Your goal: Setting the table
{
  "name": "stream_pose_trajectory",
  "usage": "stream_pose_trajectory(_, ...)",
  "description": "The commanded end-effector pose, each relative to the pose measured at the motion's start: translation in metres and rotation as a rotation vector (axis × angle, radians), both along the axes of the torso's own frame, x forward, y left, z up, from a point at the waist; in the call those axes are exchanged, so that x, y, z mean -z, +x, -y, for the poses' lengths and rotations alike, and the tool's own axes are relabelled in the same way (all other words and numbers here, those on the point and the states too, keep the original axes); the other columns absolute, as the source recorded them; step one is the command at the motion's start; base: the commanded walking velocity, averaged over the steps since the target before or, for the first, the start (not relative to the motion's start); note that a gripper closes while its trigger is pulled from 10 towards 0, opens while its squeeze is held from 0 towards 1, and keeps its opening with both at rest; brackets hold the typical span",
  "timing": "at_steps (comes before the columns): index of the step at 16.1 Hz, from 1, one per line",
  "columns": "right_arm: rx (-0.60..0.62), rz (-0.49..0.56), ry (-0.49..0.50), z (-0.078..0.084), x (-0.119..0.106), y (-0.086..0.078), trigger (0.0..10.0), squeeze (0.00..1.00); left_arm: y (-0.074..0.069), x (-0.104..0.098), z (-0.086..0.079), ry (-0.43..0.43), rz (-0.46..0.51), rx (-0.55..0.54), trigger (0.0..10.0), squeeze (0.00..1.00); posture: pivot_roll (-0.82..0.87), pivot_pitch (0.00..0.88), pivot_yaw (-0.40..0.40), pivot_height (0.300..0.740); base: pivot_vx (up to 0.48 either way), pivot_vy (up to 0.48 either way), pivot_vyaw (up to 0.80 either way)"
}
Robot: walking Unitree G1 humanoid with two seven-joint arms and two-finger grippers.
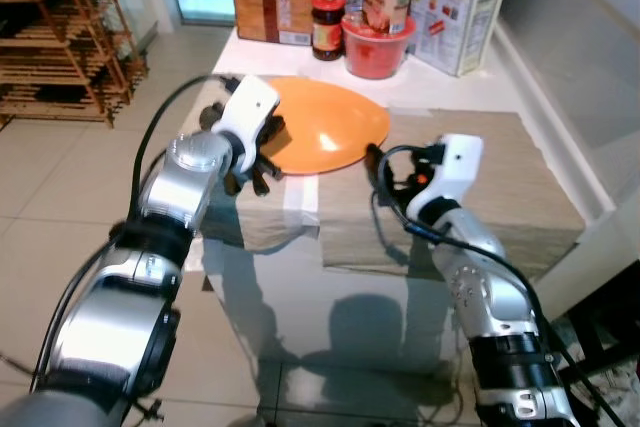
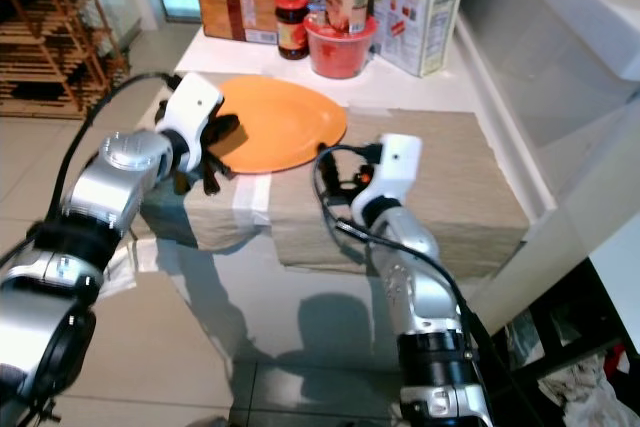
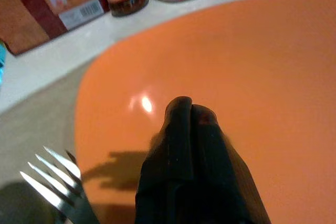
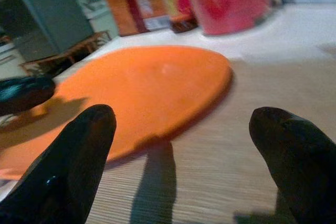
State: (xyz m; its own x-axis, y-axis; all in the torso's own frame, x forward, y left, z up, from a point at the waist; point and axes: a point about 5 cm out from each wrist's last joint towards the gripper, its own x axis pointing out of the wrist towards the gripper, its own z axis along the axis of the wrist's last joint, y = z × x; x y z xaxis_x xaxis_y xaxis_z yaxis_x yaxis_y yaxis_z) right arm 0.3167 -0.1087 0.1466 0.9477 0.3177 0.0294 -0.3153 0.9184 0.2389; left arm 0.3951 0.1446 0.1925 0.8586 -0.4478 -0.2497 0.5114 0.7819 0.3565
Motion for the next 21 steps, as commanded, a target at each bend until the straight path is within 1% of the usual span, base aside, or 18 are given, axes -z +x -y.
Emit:
stream_pose_trajectory(1, -0.006, 0.086, -0.071, -0.001, -0.011, -0.006, 10.0, 0.00, 0.003, -0.003, 0.000, 0.023, -0.010, 0.006, 10.0, 0.00, 0.01, 0.000, 0.026, 0.740, 0.000, 0.000, 0.00)
stream_pose_trajectory(2, -0.010, 0.106, -0.107, -0.002, -0.011, -0.009, 10.0, 0.00, 0.004, -0.003, -0.001, 0.024, -0.012, 0.002, 10.0, 0.00, 0.00, 0.000, 0.027, 0.740, 0.000, 0.000, 0.00)
stream_pose_trajectory(3, -0.019, 0.126, -0.152, -0.001, -0.009, -0.017, 10.0, 0.00, 0.006, -0.003, -0.001, 0.009, -0.021, -0.003, 10.0, 0.00, 0.00, 0.000, 0.028, 0.740, 0.000, 0.000, 0.00)
stream_pose_trajectory(4, -0.021, 0.127, -0.176, 0.000, -0.006, -0.021, 10.0, 0.00, 0.007, -0.003, 0.001, 0.008, -0.023, -0.003, 10.0, 0.00, -0.01, 0.000, 0.029, 0.740, 0.000, 0.000, 0.00)
stream_pose_trajectory(6, -0.019, 0.112, -0.182, 0.000, -0.001, -0.023, 10.0, 0.00, 0.007, -0.003, 0.005, -0.003, -0.035, 0.016, 10.0, 0.00, -0.01, 0.000, 0.032, 0.740, 0.000, 0.000, 0.00)
stream_pose_trajectory(12, -0.030, 0.110, -0.192, -0.002, 0.001, -0.027, 10.0, 0.00, 0.008, 0.001, 0.014, 0.013, -0.081, 0.071, 10.0, 0.00, -0.01, 0.002, 0.039, 0.740, 0.000, 0.000, 0.00)
stream_pose_trajectory(15, -0.033, 0.102, -0.189, -0.002, 0.002, -0.027, 10.0, 0.00, 0.007, 0.003, 0.023, 0.035, -0.113, 0.121, 10.0, 0.00, -0.01, 0.003, 0.040, 0.740, 0.000, 0.000, 0.00)
stream_pose_trajectory(16, -0.035, 0.100, -0.189, -0.003, 0.002, -0.027, 10.0, 0.00, 0.006, 0.002, 0.029, 0.042, -0.136, 0.154, 10.0, 0.00, -0.01, 0.002, 0.040, 0.740, 0.000, 0.000, 0.00)
stream_pose_trajectory(21, -0.039, 0.088, -0.180, -0.004, 0.003, -0.026, 10.0, 0.00, 0.004, -0.003, 0.050, 0.023, -0.176, 0.232, 10.0, 0.00, -0.01, 0.003, 0.042, 0.740, 0.000, 0.000, 0.00)
